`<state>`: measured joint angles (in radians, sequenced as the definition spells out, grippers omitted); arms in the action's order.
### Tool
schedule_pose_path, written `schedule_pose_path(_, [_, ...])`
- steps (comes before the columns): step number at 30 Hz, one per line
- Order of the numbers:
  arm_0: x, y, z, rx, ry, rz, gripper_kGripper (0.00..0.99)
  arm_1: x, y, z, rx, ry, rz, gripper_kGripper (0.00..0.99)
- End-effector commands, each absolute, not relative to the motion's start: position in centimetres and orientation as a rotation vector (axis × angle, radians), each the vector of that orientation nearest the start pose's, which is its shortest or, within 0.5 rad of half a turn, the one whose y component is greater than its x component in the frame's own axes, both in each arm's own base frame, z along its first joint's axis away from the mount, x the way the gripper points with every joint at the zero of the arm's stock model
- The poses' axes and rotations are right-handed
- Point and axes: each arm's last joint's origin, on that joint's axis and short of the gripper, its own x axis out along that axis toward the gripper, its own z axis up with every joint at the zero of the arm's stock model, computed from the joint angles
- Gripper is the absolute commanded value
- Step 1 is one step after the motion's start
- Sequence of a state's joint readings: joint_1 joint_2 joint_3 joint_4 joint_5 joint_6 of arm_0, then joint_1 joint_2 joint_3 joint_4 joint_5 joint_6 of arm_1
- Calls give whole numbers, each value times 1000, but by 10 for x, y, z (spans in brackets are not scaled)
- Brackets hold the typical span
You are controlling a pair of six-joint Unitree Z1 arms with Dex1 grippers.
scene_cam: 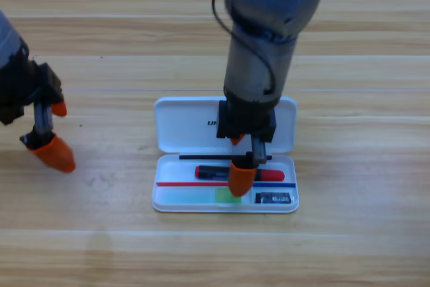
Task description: Clean up eraser and pencils
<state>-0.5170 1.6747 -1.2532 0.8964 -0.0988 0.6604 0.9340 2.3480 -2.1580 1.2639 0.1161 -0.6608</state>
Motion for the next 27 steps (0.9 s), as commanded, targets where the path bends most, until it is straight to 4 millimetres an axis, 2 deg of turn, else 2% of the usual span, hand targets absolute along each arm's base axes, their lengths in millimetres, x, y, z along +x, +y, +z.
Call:
schedule_pose_path(1, [281,-130,329,739,978,-886,945,221,356,347,-969,915,1480,986])
schedule_pose_path(5, [319,-122,336,667,921,-890,813,192,316,383,-824,778,1478,990])
schedule_pose_path(8, [346,-122,330,629,903,-921,663,176,283,401,-687,684,1456,990])
schedule_pose_path(10, [362,-126,323,605,891,-963,495,165,263,410,-614,636,1449,990])
schedule_pose_path(14, [389,-138,305,548,867,-1065,58,147,240,418,-541,591,1478,990])
schedule_pose_path(15, [395,-141,298,523,868,-1093,0,144,236,417,-538,587,1479,990])
schedule_pose_path(20, [421,-156,261,380,892,-1230,0,138,227,412,-535,598,1481,990])
schedule_pose_path(27, [445,-167,210,263,1053,-1353,0,130,217,414,-531,585,1482,990])
